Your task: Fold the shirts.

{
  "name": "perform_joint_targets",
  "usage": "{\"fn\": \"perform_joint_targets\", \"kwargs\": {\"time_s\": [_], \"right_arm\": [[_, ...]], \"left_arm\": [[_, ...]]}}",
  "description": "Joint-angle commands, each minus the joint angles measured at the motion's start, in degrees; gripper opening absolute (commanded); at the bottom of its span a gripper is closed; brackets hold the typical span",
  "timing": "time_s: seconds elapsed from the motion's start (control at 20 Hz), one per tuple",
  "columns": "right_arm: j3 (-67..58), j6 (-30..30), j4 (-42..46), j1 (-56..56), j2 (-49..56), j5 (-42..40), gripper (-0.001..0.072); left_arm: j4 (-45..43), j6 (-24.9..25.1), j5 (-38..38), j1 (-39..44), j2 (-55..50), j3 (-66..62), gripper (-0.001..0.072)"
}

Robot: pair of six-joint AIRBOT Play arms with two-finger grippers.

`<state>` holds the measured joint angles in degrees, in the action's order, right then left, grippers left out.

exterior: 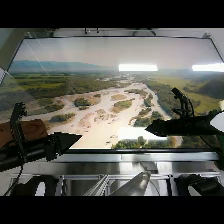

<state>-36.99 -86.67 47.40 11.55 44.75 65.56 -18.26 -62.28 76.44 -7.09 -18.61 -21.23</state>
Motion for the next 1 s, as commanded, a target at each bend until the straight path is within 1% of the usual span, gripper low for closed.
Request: {"fn": "perform_joint_targets", "kwargs": {"time_s": [0.0, 0.1, 0.15, 0.2, 0.25, 0.35, 0.4, 0.45, 0.5, 0.55, 0.6, 0.65, 0.75, 0.85, 0.95], "right_arm": [[0.0, 0.1, 0.0, 0.1, 0.0, 0.0, 0.0020], [0.0, 0.1, 0.0, 0.1, 0.0, 0.0, 0.0019], [0.0, 0.1, 0.0, 0.1, 0.0, 0.0, 0.0020], [0.0, 0.1, 0.0, 0.1, 0.0, 0.0, 0.0020], [0.0, 0.1, 0.0, 0.1, 0.0, 0.0, 0.0019], [0.0, 0.1, -0.1, 0.1, 0.0, 0.0, 0.0020], [0.0, 0.1, -0.1, 0.1, -0.1, 0.0, 0.0019], [0.0, 0.1, -0.1, 0.1, 0.0, 0.0, 0.0020], [0.0, 0.1, -0.1, 0.1, 0.0, 0.0, 0.0020], [0.0, 0.1, -0.1, 0.1, 0.0, 0.0, 0.0020], [0.0, 0.1, -0.1, 0.0, 0.0, 0.0, 0.0020], [0.0, 0.1, -0.1, 0.0, 0.0, 0.0, 0.0020], [0.0, 0.1, -0.1, 0.0, 0.0, -0.3, 0.0020], [0.0, 0.1, -0.1, 0.0, 0.0, -0.7, 0.0020], [0.0, 0.1, -0.1, 0.0, 0.0, -0.7, 0.0020]], "left_arm": [[0.0, 0.1, 0.0, 0.0, 0.0, 0.0, 0.0023], [-0.1, 0.1, 0.0, 0.0, 0.0, 0.0, 0.0023], [-0.1, -1.1, -0.3, 0.0, 0.0, 0.0, 0.0023], [-0.7, -3.8, -1.4, -0.6, 0.0, -0.3, 0.0023], [-3.9, -6.4, -1.5, -2.1, -0.8, -2.0, 0.0023], [-16.2, -8.8, 1.7, -7.7, -5.1, -9.1, 0.0026], [-22.7, -9.2, 3.9, -11.7, -7.6, -13.3, 0.0154], [-29.2, -10.2, 4.8, -15.8, -10.5, -17.9, 0.0385], [-35.8, -11.8, 3.3, -18.9, -13.3, -21.6, 0.0550], [-41.7, -15.5, 1.5, -22.3, -16.3, -24.8, 0.0720], [-45.5, -18.0, 0.2, -25.5, -19.3, -27.0, 0.0720], [-48.5, -19.1, 0.4, -28.3, -22.8, -29.0, 0.0720], [-55.8, -19.6, 2.7, -34.1, -30.6, -32.4, 0.0714], [-61.9, -20.5, 4.2, -39.6, -36.8, -33.2, 0.0714], [-66.0, -20.5, 4.0, -45.2, -42.3, -33.1, 0.0714]]}}
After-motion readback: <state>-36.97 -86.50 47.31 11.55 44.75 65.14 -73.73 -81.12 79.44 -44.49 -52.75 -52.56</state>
